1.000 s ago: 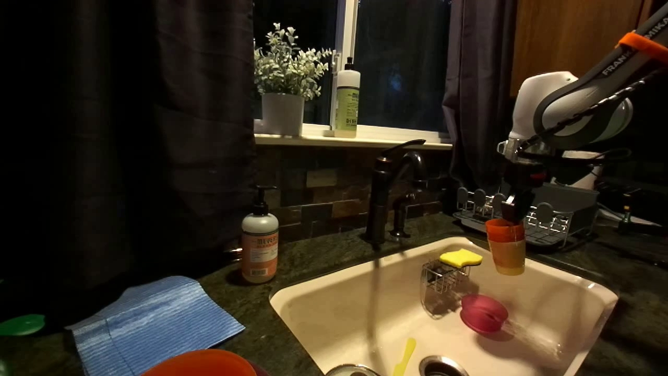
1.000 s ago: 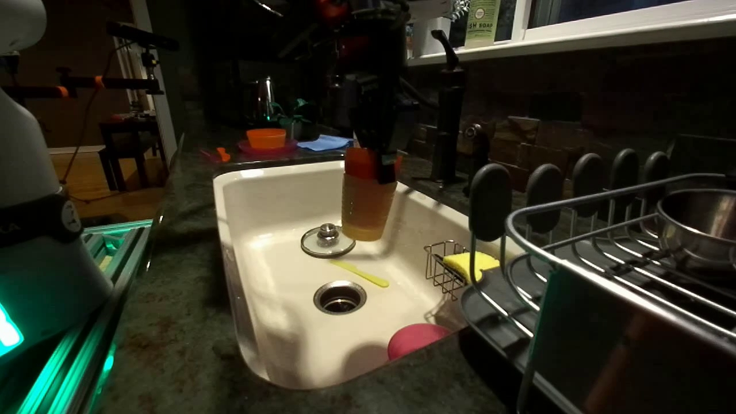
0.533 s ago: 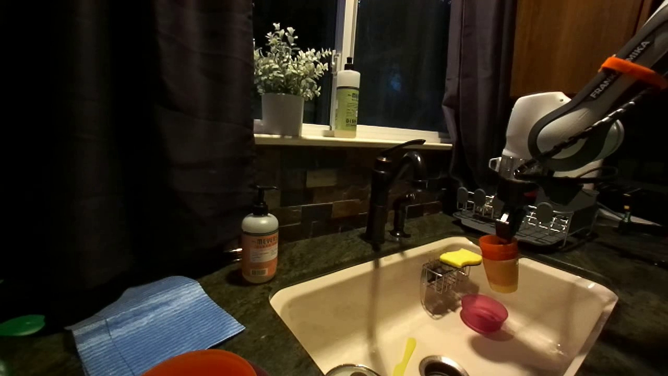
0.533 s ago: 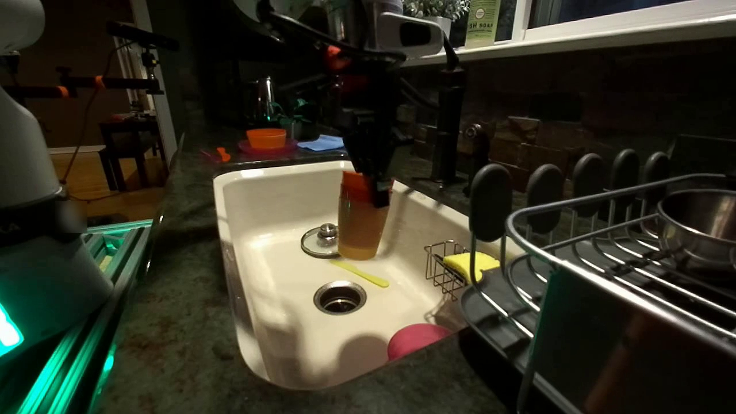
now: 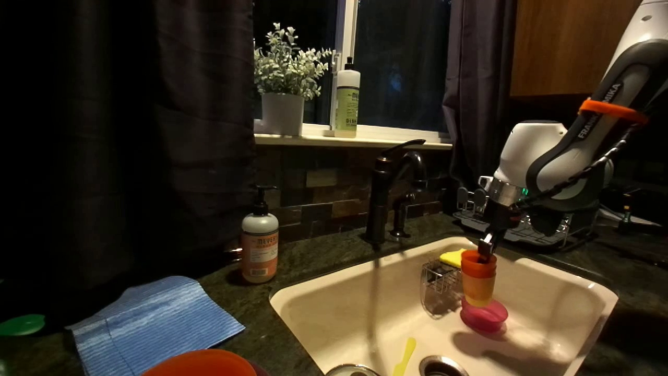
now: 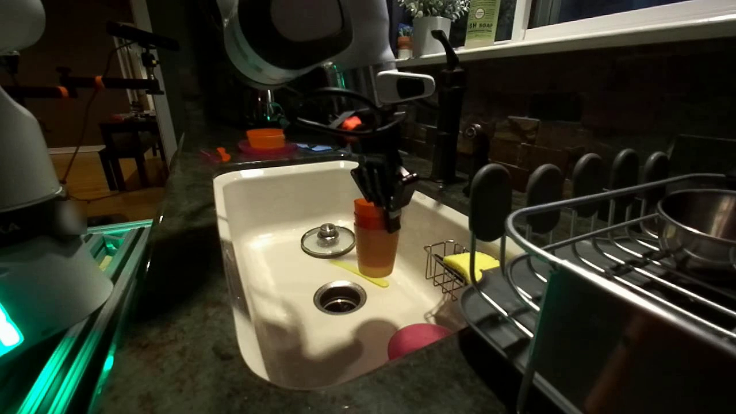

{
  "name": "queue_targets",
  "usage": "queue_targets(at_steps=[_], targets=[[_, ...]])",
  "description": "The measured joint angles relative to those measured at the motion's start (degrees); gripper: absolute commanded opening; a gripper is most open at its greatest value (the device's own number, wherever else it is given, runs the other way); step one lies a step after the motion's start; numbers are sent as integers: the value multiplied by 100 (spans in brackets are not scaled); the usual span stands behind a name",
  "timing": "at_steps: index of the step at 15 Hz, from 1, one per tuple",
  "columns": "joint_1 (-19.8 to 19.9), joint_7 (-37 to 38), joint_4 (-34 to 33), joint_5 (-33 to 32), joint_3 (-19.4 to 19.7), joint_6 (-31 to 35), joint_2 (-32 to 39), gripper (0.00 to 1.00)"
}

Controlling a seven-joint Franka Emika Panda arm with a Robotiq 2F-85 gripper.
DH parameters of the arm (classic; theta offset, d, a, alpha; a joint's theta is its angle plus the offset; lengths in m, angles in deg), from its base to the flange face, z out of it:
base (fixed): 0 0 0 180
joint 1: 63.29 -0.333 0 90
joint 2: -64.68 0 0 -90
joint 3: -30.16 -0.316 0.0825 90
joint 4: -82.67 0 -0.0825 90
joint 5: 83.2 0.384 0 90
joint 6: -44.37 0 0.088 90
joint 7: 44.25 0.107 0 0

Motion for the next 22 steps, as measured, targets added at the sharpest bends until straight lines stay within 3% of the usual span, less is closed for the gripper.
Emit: queue_targets(at_steps=[6, 12, 18, 22], targets=[[-3, 14, -175, 85, -78, 598, 920, 2], [-199, -23, -479, 122, 179, 848, 1422, 2], [-1, -221, -604, 341, -233, 1206, 1978, 2], [-30, -297, -820, 358, -220, 1206, 2258, 2]])
